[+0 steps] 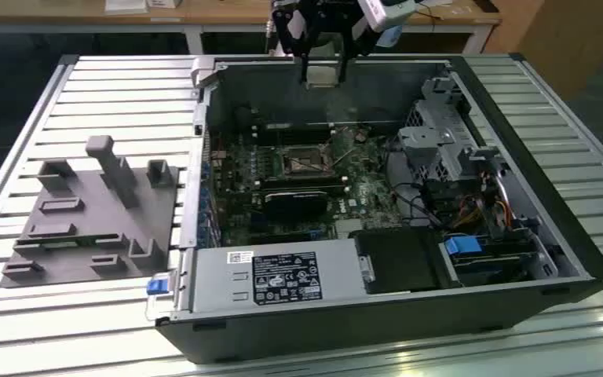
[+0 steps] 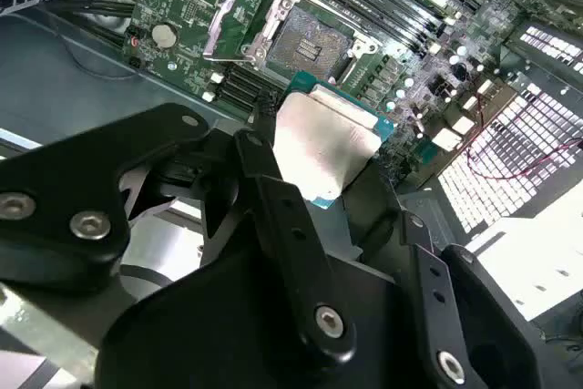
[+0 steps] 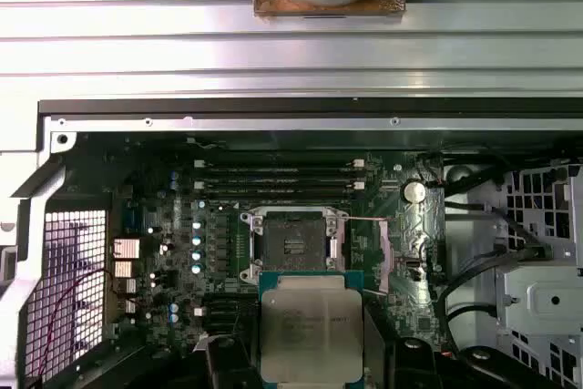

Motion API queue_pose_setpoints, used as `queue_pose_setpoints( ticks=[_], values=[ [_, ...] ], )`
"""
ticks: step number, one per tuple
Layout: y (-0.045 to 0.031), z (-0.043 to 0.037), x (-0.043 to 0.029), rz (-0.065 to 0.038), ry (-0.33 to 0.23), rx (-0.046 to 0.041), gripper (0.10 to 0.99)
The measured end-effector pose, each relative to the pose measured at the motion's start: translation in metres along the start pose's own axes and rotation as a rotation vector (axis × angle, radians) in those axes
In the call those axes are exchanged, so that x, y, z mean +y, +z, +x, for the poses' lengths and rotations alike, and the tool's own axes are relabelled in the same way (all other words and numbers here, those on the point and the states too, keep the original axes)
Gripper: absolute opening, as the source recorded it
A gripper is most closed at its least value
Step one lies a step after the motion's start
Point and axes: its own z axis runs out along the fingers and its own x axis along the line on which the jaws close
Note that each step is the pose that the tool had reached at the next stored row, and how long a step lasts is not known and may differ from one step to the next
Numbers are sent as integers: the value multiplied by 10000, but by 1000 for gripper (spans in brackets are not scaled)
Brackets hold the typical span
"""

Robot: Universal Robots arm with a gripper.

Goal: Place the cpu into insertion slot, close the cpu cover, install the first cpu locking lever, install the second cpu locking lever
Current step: 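Place the cpu into insertion slot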

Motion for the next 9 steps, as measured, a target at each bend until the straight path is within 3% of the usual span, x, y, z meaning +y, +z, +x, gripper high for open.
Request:
queue_pose_setpoints(
  ticks=[9],
  values=[
    [0, 0, 0, 0, 0, 0, 537]
  ],
)
